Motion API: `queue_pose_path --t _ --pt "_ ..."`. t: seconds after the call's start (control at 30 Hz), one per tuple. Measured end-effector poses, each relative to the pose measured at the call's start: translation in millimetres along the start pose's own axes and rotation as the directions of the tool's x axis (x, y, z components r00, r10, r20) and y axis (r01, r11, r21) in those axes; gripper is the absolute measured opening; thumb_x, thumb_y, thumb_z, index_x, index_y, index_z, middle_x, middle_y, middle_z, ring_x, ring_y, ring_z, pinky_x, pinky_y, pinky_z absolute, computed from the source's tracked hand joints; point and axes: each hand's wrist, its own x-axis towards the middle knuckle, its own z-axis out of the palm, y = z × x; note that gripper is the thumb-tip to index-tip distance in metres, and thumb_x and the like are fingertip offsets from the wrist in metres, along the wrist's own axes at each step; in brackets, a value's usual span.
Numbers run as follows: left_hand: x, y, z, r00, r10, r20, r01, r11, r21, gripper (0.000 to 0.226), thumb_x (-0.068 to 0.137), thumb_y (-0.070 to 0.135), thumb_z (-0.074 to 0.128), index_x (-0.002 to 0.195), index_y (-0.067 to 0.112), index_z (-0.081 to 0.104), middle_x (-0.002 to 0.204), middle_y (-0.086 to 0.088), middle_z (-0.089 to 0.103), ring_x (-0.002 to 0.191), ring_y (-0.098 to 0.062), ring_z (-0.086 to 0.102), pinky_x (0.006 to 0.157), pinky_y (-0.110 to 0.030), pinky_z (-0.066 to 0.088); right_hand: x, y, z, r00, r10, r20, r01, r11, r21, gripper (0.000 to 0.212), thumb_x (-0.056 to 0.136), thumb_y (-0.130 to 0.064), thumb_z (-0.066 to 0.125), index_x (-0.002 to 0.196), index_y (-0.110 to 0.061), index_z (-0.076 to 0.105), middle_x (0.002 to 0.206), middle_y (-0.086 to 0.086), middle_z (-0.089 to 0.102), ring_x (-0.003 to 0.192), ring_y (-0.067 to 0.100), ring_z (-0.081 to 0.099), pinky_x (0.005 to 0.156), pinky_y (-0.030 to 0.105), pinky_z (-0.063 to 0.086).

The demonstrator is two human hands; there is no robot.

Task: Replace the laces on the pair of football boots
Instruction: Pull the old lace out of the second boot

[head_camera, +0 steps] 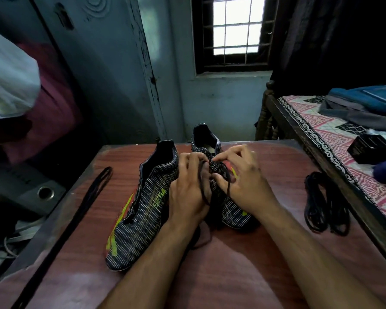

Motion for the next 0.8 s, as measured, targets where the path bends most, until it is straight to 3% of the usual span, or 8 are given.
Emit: queue_pose_path --t 0.13,0.27,0.43,0.57,0.73,0.8 --pt "-1 1 -2 0.998 0.032 0.052 -0.031 0.999 -0.02 0.013 0.107 0.039 0.04 0.118 0.033 0.045 0.116 0.011 0.046 0.077 -0.018 0.063 0.057 -0.037 0.051 -1 7 5 0.998 0.056 0.02 -0.056 0.998 -0.031 0.02 0.082 -0.025 0.082 0.099 -0.033 0.075 0.118 -0.011 0.05 0.119 0.018 0.046 0.102 0.053 0.045" --pt "-3 -3 -1 0.994 0.022 0.109 -0.022 1.0 0.004 0.034 0.101 0.024 0.052 0.132 0.036 0.046 0.129 0.01 0.048 0.088 -0.023 0.068 0.066 -0.041 0.055 1 6 3 0.999 -0.016 -0.032 0.018 0.997 0.076 0.011 0.088 -0.02 0.075 0.095 -0.027 0.072 0.125 -0.006 0.057 0.124 0.022 0.054 0.101 0.055 0.047" --pt "-2 -13 5 0.991 0.05 0.123 -0.067 0.989 0.131 0.021 0.098 0.035 0.059 0.118 0.031 0.058 0.124 0.011 0.052 0.08 -0.021 0.068 0.06 -0.035 0.052 2 -5 -3 0.983 -0.088 -0.159 0.111 0.984 0.141 0.007 0.09 -0.018 0.078 0.096 -0.017 0.074 0.119 -0.001 0.06 0.12 0.022 0.058 0.098 0.044 0.052" --pt "-2 -11 6 0.996 -0.055 0.067 0.055 0.998 0.004 0.016 0.105 0.042 0.049 0.114 0.031 0.056 0.112 0.017 0.055 0.08 -0.019 0.067 0.063 -0.028 0.043 3 -3 -3 0.986 -0.072 -0.148 0.093 0.987 0.135 0.013 0.087 -0.018 0.079 0.098 -0.021 0.075 0.119 -0.003 0.06 0.12 0.021 0.057 0.1 0.043 0.05" --pt "-1 -4 7 1.0 0.004 -0.03 -0.004 1.0 -0.004 0.019 0.105 0.045 0.034 0.111 0.031 0.046 0.113 0.013 0.047 0.079 -0.026 0.069 0.062 -0.048 0.056 1 7 0 1.0 -0.013 -0.001 0.013 1.0 -0.008 0.025 0.082 -0.041 0.072 0.106 -0.032 0.073 0.126 -0.002 0.057 0.123 0.022 0.051 0.1 0.054 0.048" --pt "-2 -4 6 0.999 0.029 -0.023 -0.029 1.0 -0.006 0.017 0.105 0.044 0.035 0.11 0.032 0.046 0.113 0.014 0.046 0.078 -0.027 0.067 0.062 -0.049 0.056 0 10 5 0.999 0.03 0.036 -0.031 1.0 0.003 0.019 0.083 -0.037 0.074 0.102 -0.034 0.075 0.128 -0.001 0.057 0.124 0.022 0.05 0.099 0.057 0.048"
